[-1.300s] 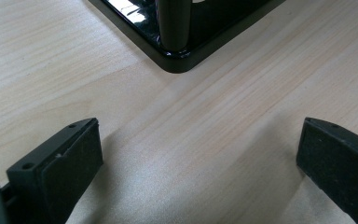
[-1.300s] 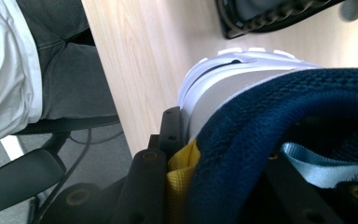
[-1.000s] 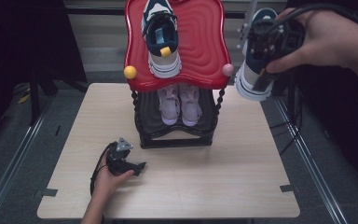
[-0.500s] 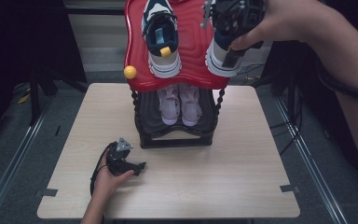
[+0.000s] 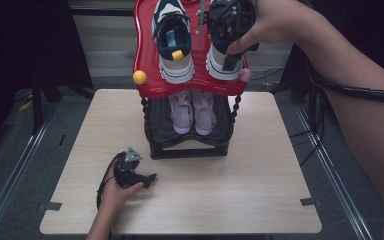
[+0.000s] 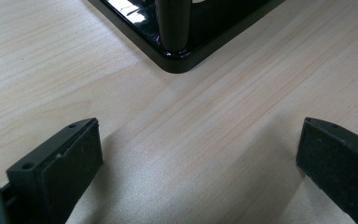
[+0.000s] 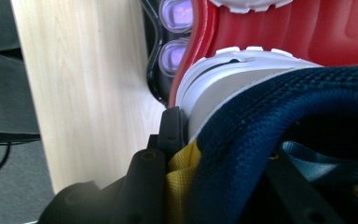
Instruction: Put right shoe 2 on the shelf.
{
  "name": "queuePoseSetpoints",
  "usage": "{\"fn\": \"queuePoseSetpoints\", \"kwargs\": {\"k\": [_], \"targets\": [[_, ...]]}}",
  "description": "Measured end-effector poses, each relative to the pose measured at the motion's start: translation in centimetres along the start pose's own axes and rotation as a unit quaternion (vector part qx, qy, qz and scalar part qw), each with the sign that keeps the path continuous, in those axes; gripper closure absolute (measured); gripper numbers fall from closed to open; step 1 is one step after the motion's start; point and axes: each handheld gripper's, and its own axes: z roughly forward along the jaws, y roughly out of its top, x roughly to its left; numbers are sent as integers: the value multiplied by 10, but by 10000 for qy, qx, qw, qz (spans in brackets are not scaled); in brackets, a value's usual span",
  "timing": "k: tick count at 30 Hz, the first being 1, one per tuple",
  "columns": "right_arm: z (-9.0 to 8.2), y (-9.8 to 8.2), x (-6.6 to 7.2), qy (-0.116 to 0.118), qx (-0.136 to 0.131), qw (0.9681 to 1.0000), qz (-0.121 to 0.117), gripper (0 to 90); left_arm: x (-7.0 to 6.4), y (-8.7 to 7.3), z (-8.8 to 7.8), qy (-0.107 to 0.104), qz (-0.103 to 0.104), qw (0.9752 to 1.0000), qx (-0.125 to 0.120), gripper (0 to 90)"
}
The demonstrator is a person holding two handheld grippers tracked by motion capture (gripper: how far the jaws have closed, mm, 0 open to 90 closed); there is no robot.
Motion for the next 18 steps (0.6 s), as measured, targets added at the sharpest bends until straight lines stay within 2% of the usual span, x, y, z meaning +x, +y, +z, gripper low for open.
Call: {"fn": "queuePoseSetpoints", "kwargs": {"k": [4, 6, 7, 11, 12, 18], "targets": [[8, 4, -3, 77, 48, 9999, -74, 734, 0, 0, 0, 2, 1, 10000, 2, 0], [12, 6, -5, 5, 71, 9999, -93, 734, 0, 0, 0, 3, 2, 10000, 2, 0], [13, 6, -6, -4, 74, 9998, -187, 733, 0, 0, 0, 5, -4, 10000, 4, 0], [17, 9, -8, -109, 69, 9997, -213, 732, 0, 0, 0, 6, 0, 10000, 8, 0], [18, 10, -9, -112, 63, 9995, -286, 732, 0, 0, 0, 8, 1, 10000, 7, 0], [23, 17, -13, -98, 88, 9993, -337, 728, 0, 0, 0, 3, 1, 10000, 0, 0]]}}
